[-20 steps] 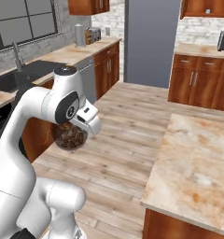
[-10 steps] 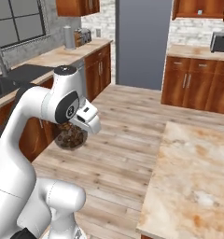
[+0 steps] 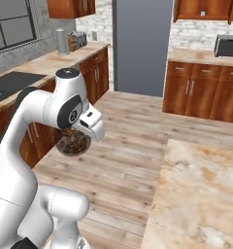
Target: Pick the jar and candle from the dining table and place them in the open cabinet. Close the cabinet after placing the objects.
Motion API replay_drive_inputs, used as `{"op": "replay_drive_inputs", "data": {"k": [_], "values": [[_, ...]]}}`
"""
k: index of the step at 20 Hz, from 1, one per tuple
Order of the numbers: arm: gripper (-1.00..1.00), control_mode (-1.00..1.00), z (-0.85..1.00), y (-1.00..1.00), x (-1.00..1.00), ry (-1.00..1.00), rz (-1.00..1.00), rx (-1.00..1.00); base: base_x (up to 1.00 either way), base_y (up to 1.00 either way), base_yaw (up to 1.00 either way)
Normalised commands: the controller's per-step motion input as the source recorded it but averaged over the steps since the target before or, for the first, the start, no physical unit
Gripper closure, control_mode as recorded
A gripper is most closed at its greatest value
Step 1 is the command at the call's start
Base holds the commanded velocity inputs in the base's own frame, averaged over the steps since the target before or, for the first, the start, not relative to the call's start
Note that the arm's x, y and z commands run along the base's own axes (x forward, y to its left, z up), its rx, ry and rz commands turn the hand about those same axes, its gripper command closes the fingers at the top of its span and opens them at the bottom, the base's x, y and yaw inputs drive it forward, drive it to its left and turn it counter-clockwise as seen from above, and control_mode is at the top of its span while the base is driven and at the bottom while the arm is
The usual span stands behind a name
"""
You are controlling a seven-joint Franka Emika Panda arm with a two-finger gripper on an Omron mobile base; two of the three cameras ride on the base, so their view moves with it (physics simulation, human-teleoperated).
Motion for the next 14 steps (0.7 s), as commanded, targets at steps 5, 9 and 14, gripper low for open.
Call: {"op": "replay_drive_inputs", "data": {"k": [5, 9, 14], "values": [[1.00, 1.00, 0.00, 0.00, 0.00, 0.00, 0.00, 0.00, 0.60, 0.11, -0.03], [1.00, 1.00, 0.00, 0.00, 0.00, 0.00, 0.00, 0.00, 0.57, 0.03, -0.01], [1.00, 1.00, 0.00, 0.00, 0.00, 0.00, 0.00, 0.00, 0.55, 0.00, -0.01]]}}
